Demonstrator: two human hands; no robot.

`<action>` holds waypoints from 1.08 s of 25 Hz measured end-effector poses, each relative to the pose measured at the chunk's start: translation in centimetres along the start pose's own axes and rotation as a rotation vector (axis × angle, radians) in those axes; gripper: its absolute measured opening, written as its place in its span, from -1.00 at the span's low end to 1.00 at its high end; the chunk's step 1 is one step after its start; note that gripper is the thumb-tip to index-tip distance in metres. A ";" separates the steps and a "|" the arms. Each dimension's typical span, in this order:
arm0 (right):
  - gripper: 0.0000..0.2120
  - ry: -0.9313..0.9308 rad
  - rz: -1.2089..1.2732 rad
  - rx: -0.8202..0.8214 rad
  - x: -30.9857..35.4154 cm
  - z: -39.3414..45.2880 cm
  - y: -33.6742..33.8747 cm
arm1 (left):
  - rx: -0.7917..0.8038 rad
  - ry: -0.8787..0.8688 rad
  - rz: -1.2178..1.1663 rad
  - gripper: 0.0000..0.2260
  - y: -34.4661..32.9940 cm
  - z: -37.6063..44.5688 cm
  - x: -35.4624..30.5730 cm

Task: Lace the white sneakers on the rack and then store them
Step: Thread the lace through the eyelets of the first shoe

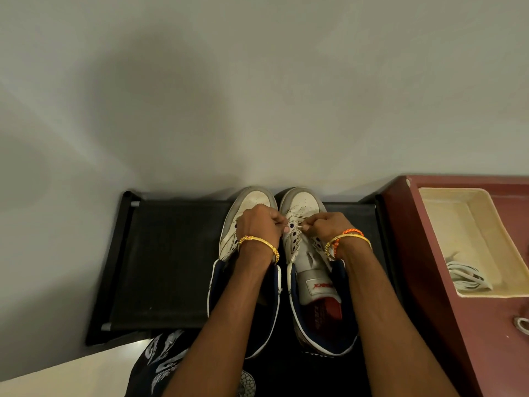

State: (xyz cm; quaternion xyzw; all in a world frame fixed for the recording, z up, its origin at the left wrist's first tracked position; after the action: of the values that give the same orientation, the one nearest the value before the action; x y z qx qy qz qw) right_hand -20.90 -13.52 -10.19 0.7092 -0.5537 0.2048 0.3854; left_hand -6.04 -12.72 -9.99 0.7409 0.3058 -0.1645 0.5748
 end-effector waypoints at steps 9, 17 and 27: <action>-0.89 0.061 -0.050 -0.007 -0.3 0.6 -1.1 | -0.007 -0.045 0.052 -0.87 -0.2 0.2 -0.1; -0.90 0.129 -0.102 -0.054 -0.5 0.1 -0.9 | -0.036 -0.091 0.070 -0.94 0.7 -0.3 -0.6; -0.36 -0.143 -0.200 -0.175 -1.0 -1.8 1.6 | -0.446 0.080 -0.459 -0.85 8.0 -0.5 2.0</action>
State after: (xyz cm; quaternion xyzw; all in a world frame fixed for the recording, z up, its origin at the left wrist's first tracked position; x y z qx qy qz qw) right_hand -22.43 -11.67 -9.30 0.7372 -0.5220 0.0652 0.4240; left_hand 0.53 -12.93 -5.04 0.5143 0.5158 -0.1896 0.6584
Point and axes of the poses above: each hand's wrist, its own z-axis towards the middle knuckle, its own y-axis out of the back of the hand, x = y × z, the point moved 3 cm from there along z, towards the middle knuckle, and after that the axes turned 11 degrees about z, right-handed, at the moved point
